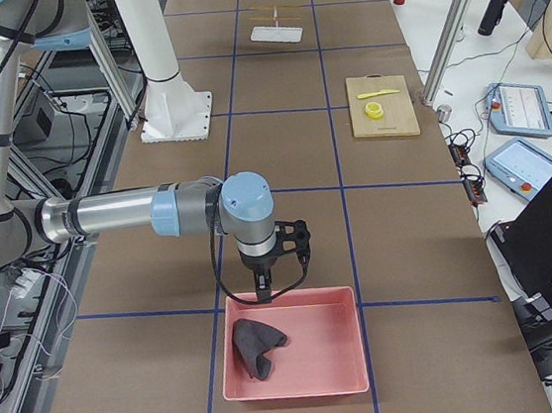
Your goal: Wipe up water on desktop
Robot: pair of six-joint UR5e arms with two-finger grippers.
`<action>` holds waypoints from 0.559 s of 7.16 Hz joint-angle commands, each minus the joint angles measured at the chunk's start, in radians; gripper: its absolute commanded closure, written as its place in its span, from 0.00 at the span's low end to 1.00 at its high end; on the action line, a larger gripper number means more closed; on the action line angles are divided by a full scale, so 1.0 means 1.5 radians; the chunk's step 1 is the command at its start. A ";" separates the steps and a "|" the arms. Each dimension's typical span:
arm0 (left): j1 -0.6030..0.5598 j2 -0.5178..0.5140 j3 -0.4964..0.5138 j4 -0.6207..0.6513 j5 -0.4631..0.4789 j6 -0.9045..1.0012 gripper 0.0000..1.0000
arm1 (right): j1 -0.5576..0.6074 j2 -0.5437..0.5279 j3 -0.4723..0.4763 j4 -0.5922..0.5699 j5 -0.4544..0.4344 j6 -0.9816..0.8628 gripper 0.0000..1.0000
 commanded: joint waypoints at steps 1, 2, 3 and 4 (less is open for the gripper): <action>0.000 0.001 0.000 0.000 0.001 0.000 0.01 | 0.000 0.002 0.000 0.001 0.001 -0.001 0.00; 0.000 0.001 0.001 0.000 0.000 0.000 0.01 | 0.000 0.002 0.003 0.001 0.001 -0.001 0.00; 0.000 0.001 0.000 0.000 0.000 0.000 0.01 | 0.000 0.002 0.005 0.000 0.001 0.000 0.00; 0.000 0.001 0.001 0.000 0.000 0.000 0.01 | 0.000 0.002 0.005 0.000 0.002 0.000 0.00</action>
